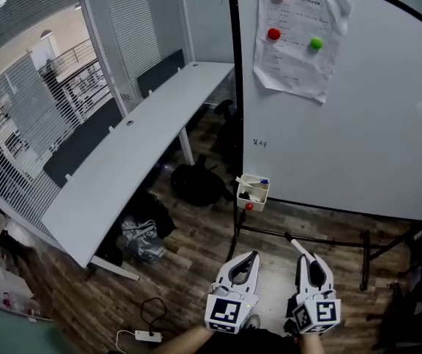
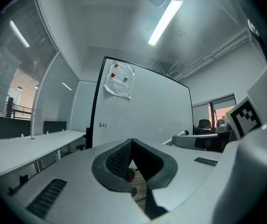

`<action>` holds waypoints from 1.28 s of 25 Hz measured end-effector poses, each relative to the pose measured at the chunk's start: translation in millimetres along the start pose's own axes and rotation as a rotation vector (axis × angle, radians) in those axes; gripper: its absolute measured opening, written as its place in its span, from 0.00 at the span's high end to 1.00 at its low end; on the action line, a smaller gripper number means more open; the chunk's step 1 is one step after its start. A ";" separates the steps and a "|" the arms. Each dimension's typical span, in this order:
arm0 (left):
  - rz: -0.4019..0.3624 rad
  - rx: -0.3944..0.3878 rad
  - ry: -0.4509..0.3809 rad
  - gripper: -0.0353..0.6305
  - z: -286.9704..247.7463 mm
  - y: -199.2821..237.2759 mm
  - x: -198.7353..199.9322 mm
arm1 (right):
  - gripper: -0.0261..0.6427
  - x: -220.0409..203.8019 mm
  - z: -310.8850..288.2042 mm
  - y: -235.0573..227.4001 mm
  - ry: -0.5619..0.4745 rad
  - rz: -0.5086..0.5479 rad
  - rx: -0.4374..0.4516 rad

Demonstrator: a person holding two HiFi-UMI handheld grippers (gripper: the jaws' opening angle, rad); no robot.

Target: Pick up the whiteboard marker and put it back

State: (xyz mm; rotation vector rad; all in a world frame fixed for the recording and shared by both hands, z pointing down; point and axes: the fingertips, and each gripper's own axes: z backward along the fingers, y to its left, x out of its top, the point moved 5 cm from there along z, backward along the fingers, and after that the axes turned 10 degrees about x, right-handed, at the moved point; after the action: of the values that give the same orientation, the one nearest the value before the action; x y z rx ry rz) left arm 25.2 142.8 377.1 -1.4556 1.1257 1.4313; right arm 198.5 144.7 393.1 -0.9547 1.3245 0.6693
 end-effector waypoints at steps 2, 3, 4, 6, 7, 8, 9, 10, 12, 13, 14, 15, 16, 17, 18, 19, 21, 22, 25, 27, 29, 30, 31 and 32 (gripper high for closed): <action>0.007 -0.005 -0.010 0.94 2.2 2.3 1.3 | 0.84 -0.8 0.5 3.8 0.001 0.002 -0.005; 0.012 -0.008 -0.016 0.94 2.9 2.8 1.7 | 0.84 -1.0 1.0 5.1 0.001 0.003 -0.008; 0.015 -0.012 -0.021 0.94 3.3 2.9 1.7 | 0.84 -1.2 1.5 5.6 0.003 0.004 -0.013; 0.009 -0.020 -0.020 0.94 3.3 2.7 1.2 | 0.84 -1.2 2.2 5.5 0.011 0.000 -0.026; 0.004 -0.023 -0.017 0.94 3.7 2.7 1.1 | 0.84 -0.3 2.7 5.7 0.011 -0.004 -0.032; 0.004 -0.024 -0.015 0.94 4.5 3.0 1.4 | 0.84 0.6 3.4 6.2 0.008 -0.005 -0.035; 0.009 -0.024 -0.015 0.94 5.0 3.7 1.8 | 0.84 1.1 4.2 6.7 0.004 -0.001 -0.034; 0.016 -0.023 -0.017 0.94 4.8 4.6 2.0 | 0.84 1.4 4.5 7.1 0.001 0.004 -0.032; 0.023 -0.021 -0.017 0.94 3.6 6.2 1.4 | 0.84 1.5 3.8 7.0 -0.001 0.007 -0.033; 0.019 -0.022 -0.013 0.94 3.3 6.5 0.7 | 0.84 0.5 4.0 6.6 0.000 0.005 -0.035; 0.015 -0.023 -0.009 0.94 3.4 6.4 0.0 | 0.84 -0.7 4.5 6.4 0.000 0.003 -0.035; 0.013 -0.024 -0.007 0.94 3.6 6.0 -0.4 | 0.84 -1.5 5.1 6.4 0.001 0.001 -0.035; 0.011 -0.025 -0.005 0.94 3.5 5.4 -0.7 | 0.84 -2.1 5.4 6.3 0.003 0.000 -0.034; 0.007 -0.025 -0.002 0.94 2.9 4.8 -1.3 | 0.84 -2.7 5.4 5.9 0.004 0.000 -0.033; -0.003 -0.023 0.004 0.94 2.0 4.0 -2.5 | 0.84 -3.3 5.3 5.3 0.005 -0.001 -0.032; -0.014 -0.020 0.012 0.94 1.1 3.2 -4.1 | 0.84 -3.6 5.4 4.8 0.007 -0.002 -0.032; -0.022 -0.016 0.022 0.94 0.6 1.9 -6.4 | 0.84 -4.1 6.0 4.3 0.010 -0.005 -0.031; -0.011 -0.014 0.020 0.94 0.9 2.0 -6.5 | 0.84 -4.5 6.3 3.7 0.011 -0.005 -0.030; 0.015 -0.007 0.009 0.94 1.4 2.5 -5.2 | 0.84 -3.7 6.7 1.8 0.010 -0.006 -0.029; 0.011 -0.007 0.006 0.94 1.1 1.7 -5.0 | 0.84 -3.7 6.8 0.9 0.011 -0.006 -0.026; 0.008 -0.007 0.007 0.94 1.1 1.0 -5.3 | 0.84 -4.5 7.1 0.5 0.012 -0.008 -0.024; 0.008 -0.006 0.007 0.94 1.1 0.8 -5.4 | 0.84 -4.8 7.1 0.0 0.013 -0.008 -0.023; 0.008 -0.004 0.006 0.94 0.8 0.6 -5.4 | 0.84 -4.9 7.1 -0.6 0.012 -0.008 -0.022; 0.008 -0.003 0.006 0.94 0.2 0.2 -5.4 | 0.84 -4.5 7.0 -1.3 0.012 -0.008 -0.021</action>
State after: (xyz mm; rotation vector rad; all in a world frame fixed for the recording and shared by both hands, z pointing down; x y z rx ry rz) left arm 25.1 143.4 382.4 -1.4603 1.1347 1.4356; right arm 202.4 150.7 397.7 -0.9817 1.3256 0.6743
